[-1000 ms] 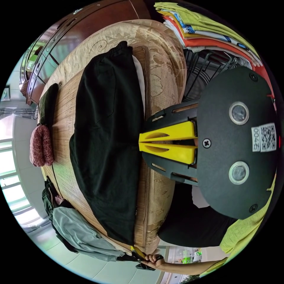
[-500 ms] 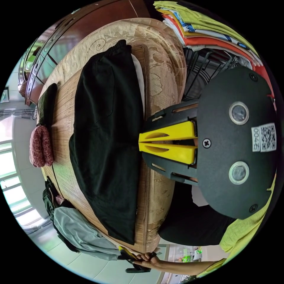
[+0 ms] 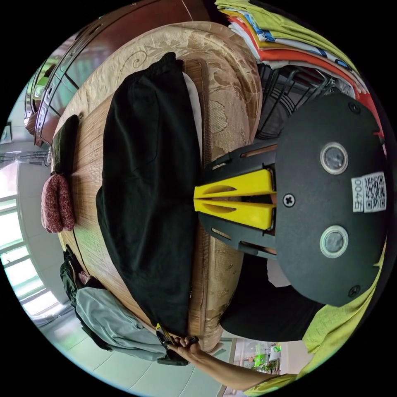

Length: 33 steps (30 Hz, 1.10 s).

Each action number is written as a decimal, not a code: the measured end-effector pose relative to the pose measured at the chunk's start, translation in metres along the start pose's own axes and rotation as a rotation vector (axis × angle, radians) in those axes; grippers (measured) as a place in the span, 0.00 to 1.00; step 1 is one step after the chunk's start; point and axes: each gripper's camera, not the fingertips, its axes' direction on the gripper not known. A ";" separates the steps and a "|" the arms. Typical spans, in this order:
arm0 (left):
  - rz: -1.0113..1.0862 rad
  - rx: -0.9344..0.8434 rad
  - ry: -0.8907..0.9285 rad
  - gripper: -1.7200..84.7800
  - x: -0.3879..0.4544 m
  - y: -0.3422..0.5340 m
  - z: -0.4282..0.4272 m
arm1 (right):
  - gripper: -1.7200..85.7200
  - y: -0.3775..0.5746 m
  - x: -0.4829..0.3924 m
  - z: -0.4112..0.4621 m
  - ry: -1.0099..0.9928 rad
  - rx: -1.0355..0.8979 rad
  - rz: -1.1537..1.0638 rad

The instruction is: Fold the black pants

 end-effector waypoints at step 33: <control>0.488 0.044 -0.166 0.02 0.171 0.202 -0.007 | 0.11 -0.054 0.034 -0.184 0.036 0.042 -0.214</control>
